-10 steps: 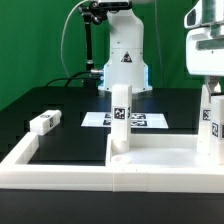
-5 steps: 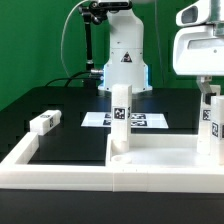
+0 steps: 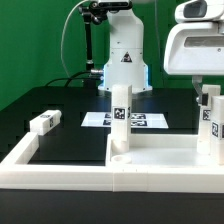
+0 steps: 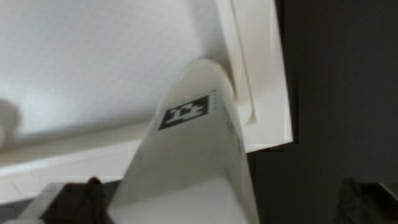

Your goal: Assemble desk

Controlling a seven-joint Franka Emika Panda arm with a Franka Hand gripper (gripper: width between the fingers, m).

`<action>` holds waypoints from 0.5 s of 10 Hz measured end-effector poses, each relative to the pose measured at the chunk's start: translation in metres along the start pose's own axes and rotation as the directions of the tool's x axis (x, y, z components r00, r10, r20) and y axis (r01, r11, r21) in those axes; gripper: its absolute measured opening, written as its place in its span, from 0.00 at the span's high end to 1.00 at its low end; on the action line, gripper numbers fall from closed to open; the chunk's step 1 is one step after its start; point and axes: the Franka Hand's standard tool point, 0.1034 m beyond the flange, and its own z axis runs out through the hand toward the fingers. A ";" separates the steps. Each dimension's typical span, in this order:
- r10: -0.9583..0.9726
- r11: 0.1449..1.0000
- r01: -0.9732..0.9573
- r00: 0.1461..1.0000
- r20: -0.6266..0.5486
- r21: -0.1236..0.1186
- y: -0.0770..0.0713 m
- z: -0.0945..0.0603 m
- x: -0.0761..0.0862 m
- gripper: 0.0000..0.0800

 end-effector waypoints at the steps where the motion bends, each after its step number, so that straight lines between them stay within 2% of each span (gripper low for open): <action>1: -0.082 0.997 0.082 0.997 -0.004 -0.006 0.001 0.000 0.000 0.19; 2: -0.171 0.985 0.171 0.985 -0.004 -0.014 0.002 0.000 0.001 0.19; 4: -0.174 0.985 0.174 0.985 -0.003 -0.015 0.003 0.000 0.001 0.51; 5: -0.174 0.985 0.174 0.985 -0.003 -0.015 0.003 0.000 0.001 0.51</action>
Offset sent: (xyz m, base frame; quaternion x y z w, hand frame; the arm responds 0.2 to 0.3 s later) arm 0.0000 0.0000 0.0000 0.0000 0.0000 0.0000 1.0000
